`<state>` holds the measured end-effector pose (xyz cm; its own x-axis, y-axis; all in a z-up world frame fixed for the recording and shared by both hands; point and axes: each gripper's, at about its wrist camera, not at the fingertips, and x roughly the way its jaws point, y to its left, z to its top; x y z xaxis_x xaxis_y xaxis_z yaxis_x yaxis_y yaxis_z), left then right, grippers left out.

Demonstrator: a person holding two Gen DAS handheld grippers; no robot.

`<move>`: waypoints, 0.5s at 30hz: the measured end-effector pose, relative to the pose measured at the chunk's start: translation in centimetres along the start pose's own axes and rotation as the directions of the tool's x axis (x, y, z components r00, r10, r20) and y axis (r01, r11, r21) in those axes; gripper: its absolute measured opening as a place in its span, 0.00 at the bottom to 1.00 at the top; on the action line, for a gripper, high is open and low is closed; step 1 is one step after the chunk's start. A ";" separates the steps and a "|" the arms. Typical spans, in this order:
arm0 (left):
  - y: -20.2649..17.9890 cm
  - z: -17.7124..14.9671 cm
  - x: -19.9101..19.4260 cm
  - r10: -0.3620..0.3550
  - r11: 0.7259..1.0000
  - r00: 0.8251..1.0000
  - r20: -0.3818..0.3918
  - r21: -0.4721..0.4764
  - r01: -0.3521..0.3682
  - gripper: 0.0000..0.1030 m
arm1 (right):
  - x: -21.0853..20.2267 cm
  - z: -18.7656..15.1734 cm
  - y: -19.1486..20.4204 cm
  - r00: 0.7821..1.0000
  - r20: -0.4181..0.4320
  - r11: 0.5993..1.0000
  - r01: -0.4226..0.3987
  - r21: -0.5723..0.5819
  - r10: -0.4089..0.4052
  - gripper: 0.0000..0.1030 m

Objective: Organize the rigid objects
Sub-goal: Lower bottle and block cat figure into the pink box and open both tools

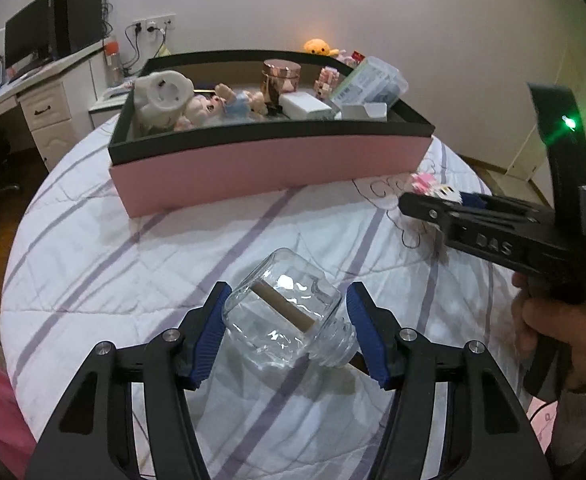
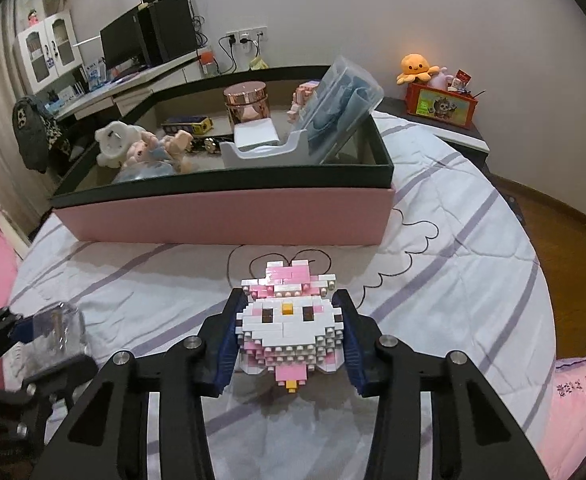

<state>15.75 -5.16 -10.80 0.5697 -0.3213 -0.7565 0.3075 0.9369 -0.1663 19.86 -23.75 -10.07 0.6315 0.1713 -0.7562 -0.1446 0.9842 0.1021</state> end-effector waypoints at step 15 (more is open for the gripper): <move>3.1 7.4 -3.2 0.046 0.999 0.985 0.163 -0.009 -0.046 0.59 | -5.2 6.8 2.2 0.983 0.171 0.996 -0.055 -0.072 0.066 0.44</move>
<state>20.54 -2.21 -4.22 0.7003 -0.2957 -0.6498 0.2743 0.9518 -0.1375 21.39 -22.21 -1.53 0.7417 0.2415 -0.6258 -0.2333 0.9676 0.0968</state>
